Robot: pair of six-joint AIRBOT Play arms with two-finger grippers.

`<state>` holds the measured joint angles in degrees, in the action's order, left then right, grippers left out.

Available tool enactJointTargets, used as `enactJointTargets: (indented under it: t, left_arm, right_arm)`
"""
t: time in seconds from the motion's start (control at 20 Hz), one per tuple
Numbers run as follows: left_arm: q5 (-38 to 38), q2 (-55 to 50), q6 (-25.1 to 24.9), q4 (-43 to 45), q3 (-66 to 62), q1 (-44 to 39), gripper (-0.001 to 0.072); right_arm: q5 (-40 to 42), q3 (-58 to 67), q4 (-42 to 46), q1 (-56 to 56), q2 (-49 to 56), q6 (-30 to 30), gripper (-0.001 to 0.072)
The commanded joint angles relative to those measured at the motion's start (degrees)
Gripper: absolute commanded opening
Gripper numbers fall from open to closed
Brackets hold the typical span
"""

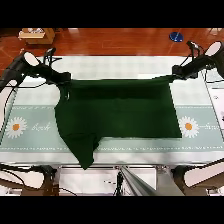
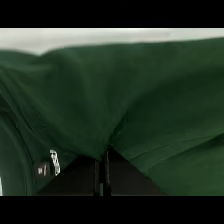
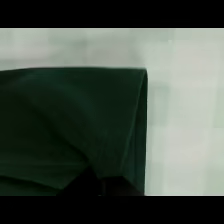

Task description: Fold the shirts.

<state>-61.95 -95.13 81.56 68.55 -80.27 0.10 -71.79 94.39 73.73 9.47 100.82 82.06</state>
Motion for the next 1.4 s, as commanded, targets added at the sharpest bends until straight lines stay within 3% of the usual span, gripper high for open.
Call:
enactJointTargets:
  t: [0.0,0.35,0.4,0.45,0.5,0.55,0.65,0.7,0.85,1.0,1.05,1.15,1.2,1.35]
  left_arm:
    - [-3.58,-1.01,3.39,2.62,1.55,-0.02,0.0027]
    - [0.66,-3.21,4.24,2.38,1.60,-0.83,0.0028]
    - [0.66,-3.19,4.22,2.43,1.46,-0.83,0.0042]
    - [0.11,-3.02,4.20,2.43,1.09,-0.52,0.0186]
    - [-1.14,-2.75,3.89,2.69,0.17,-0.02,0.0377]
    - [-2.86,-2.12,2.23,3.06,-1.46,0.87,0.0498]
    - [-5.73,0.79,-2.34,5.14,-5.57,3.58,0.0500]
    - [-6.99,2.82,-1.99,6.14,-7.56,5.44,0.0500]
    - [-13.44,10.19,1.66,6.23,-7.58,12.02,0.0500]
    - [-19.08,18.53,0.00,6.23,3.85,15.98,0.0500]
    - [-18.56,22.16,-0.48,5.79,10.27,16.74,0.0500]
    - [-18.05,29.35,-6.43,1.46,24.28,17.77,0.0500]
    - [-18.03,32.15,-7.39,-0.28,30.56,18.18,0.0501]
    - [-18.25,36.74,-8.68,-5.79,44.92,19.30,0.0502]
  right_arm:
    - [-1.25,-2.29,1.36,-0.07,-0.15,1.90,0.0018]
    - [1.92,-6.08,-1.44,-0.07,-0.15,1.88,0.0021]
    - [2.12,-6.01,-1.75,-0.04,-0.17,1.86,0.0076]
    - [1.68,-6.01,-2.27,-0.04,-0.24,1.64,0.0183]
    - [0.76,-5.99,-2.97,0.15,-0.55,0.44,0.0273]
    - [-1.20,-5.77,-3.30,0.39,-1.20,-1.51,0.0364]
    - [-6.25,-3.98,-1.01,1.01,-3.32,-7.80,0.0372]
    - [-8.17,-3.15,2.36,1.57,-4.90,-8.44,0.0414]
    - [-10.73,-3.10,11.30,6.58,-10.60,-3.89,0.0414]
    - [-12.48,-8.37,14.36,13.35,-16.24,-0.72,0.0398]
    - [-11.41,-12.70,10.82,16.00,-18.99,-0.85,0.0404]
    - [-7.93,-22.05,-3.19,21.27,-23.91,-5.64,0.0473]
    - [-7.43,-26.47,-7.78,23.17,-25.66,-7.04,0.0537]
    - [-7.61,-36.11,-12.22,25.22,-28.13,-9.18,0.0538]
